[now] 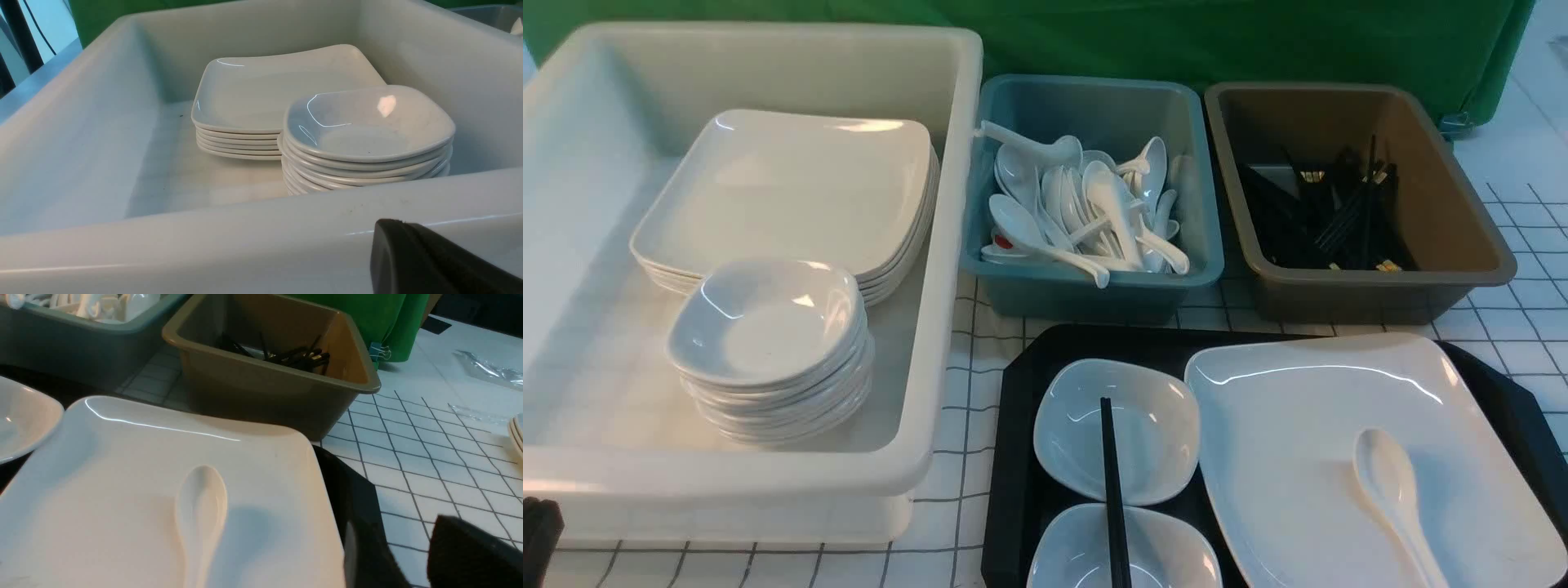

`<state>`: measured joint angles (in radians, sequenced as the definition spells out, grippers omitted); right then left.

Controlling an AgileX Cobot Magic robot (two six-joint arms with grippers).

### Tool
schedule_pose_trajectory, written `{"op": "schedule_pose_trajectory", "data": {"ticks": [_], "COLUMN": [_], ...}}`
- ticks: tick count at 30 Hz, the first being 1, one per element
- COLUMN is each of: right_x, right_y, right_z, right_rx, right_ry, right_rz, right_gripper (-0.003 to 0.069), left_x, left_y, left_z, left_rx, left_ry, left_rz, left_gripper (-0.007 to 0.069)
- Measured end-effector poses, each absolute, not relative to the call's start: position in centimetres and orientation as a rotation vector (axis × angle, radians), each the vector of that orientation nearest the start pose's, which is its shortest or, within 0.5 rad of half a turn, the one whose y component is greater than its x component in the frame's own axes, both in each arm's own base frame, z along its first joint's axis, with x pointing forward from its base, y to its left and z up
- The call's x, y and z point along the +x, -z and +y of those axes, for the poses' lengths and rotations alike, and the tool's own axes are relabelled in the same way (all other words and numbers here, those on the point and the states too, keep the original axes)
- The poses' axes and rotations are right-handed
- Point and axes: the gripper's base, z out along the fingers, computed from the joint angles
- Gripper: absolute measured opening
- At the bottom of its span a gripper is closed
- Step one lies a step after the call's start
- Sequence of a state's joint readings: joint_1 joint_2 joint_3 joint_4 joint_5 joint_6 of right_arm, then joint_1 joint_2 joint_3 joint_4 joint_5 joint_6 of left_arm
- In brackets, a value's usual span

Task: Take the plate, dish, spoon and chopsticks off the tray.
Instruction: Use the right arm to grab a soup spoon from the plate

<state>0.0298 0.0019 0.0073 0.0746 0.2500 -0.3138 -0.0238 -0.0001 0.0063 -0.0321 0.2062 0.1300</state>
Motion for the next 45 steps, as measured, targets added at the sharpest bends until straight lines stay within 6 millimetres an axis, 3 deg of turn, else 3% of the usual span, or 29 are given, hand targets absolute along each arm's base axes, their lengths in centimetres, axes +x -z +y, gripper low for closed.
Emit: {"op": "schedule_pose_trajectory", "data": {"ticks": [18,23,24,28,37,41,42,43,45], "right_x": [5.6,5.6,5.6,5.6,5.7,5.7,5.6,5.6,5.5], "right_y": [-18.8,-18.8,-18.8,-18.8,-19.6,-20.5,-21.3,-21.4,-22.3], "right_z": [0.3,0.3,0.3,0.3,0.3,0.3,0.1,0.1,-0.1], "right_rx": [-0.249,-0.249,-0.249,-0.249,-0.199,0.047,0.199,0.236,0.395], "right_ry": [0.139,0.139,0.139,0.139,0.113,-0.126,-0.276,-0.315,-0.496], "right_rz": [1.726,1.726,1.726,1.726,1.647,1.542,1.445,1.431,1.306], "right_gripper": [0.0242,0.0242,0.0242,0.0242,0.0242,0.0242,0.0242,0.0242,0.0241], "left_x": [5.6,5.7,5.7,5.4,3.9,3.0,2.3,2.2,1.6], "left_y": [-19.3,-20.2,-21.0,-22.7,-25.6,-27.4,-29.7,-30.3,-33.7], "left_z": [-0.2,-0.2,-0.2,0.4,1.4,1.6,1.5,1.4,0.9], "left_rx": [0.115,0.041,-0.093,-0.31,-0.4,-0.416,-0.403,-0.399,-0.358], "left_ry": [-0.059,0.004,0.141,0.349,0.454,0.528,0.561,0.567,0.579], "left_rz": [1.69,1.589,1.502,1.287,0.882,0.752,0.728,0.73,0.796], "left_gripper": [0.0005,0.0005,0.0005,0.0005,0.0005,0.0005,0.0005,0.0005,0.0005]}}
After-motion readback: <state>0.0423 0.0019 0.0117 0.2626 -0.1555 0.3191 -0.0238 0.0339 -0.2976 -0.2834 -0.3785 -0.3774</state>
